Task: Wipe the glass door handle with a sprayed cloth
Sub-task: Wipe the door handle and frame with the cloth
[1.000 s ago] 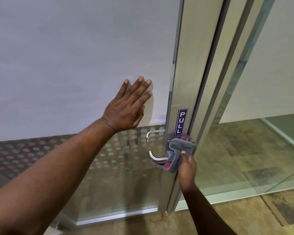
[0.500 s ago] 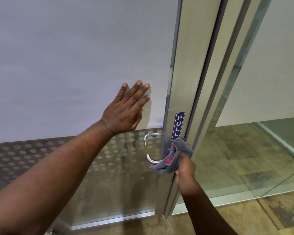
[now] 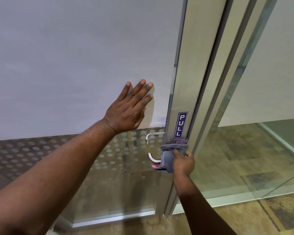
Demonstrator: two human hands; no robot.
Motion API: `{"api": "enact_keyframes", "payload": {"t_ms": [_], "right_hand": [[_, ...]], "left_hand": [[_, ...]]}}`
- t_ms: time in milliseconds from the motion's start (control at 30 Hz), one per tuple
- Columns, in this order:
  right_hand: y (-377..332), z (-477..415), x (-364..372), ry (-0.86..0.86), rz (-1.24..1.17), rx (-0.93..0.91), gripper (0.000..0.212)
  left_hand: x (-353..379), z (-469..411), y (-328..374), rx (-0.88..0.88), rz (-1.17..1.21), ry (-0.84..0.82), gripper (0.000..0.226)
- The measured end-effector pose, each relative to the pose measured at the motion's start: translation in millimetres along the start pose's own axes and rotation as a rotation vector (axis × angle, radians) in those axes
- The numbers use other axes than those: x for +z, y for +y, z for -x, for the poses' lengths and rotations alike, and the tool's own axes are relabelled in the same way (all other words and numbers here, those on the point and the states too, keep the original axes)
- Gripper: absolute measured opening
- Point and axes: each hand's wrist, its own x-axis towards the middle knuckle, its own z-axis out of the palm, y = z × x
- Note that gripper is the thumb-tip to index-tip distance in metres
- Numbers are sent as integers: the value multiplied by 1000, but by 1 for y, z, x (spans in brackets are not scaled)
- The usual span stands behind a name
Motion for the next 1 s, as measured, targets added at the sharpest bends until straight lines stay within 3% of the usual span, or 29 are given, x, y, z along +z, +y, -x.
{"api": "enact_keyframes", "payload": {"t_ms": [267,433,633,1000], "right_hand": [[8,-6,1,-57,-158,173,18],[7,-1,-1,-93,-188,190,22],[14,20,-3,-123,-260,235,12],[37,85,-6,-480,-335,424,27]], "left_hand": [[0,1,0,2,-1,10,51],[0,1,0,4,-2,4,51],[0,1,0,9,9,-12,51],[-13,0,1,-13,149,-107,49]]}}
